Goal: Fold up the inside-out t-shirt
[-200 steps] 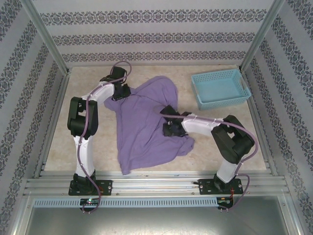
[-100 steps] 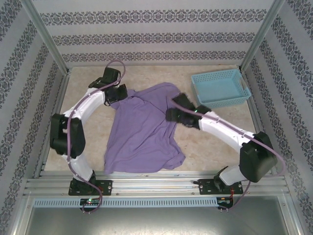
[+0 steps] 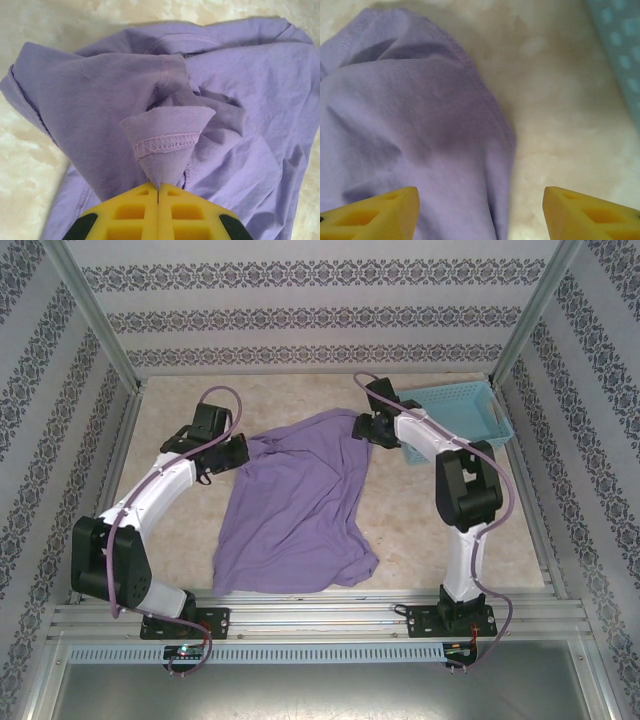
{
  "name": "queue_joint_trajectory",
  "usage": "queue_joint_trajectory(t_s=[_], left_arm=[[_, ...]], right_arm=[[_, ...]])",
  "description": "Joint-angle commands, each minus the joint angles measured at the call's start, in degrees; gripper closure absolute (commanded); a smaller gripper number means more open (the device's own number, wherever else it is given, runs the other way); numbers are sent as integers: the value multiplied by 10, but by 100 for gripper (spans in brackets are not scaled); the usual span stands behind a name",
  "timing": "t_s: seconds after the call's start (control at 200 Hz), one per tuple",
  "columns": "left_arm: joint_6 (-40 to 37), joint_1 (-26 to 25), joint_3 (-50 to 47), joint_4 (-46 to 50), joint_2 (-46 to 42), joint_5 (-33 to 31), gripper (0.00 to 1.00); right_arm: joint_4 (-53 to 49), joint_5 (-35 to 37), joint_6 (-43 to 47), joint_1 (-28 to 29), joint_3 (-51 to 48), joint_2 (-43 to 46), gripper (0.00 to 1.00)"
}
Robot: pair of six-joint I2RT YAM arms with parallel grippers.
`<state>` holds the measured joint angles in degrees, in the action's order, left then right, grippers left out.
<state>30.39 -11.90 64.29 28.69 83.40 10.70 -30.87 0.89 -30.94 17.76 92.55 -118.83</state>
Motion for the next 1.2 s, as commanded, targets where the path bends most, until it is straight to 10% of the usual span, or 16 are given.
queue_joint_trajectory(t_s=[0.0,0.18,0.375,0.719,1.194], left_arm=[[-7,7,-16,-14,-27,-6,100],[-7,23,-28,-13,-43,-4,100],[-22,37,10,19,-36,2,100],[1,108,113,40,-89,-25,100],[72,115,-322,18,-326,21,100]], right_arm=[[-57,-22,16,2,65,-45,39],[-77,-31,34,1,108,-87,56],[-103,-32,70,-10,157,-72,100],[-219,28,121,-19,306,48,100],[53,36,-59,288,-501,458,100]])
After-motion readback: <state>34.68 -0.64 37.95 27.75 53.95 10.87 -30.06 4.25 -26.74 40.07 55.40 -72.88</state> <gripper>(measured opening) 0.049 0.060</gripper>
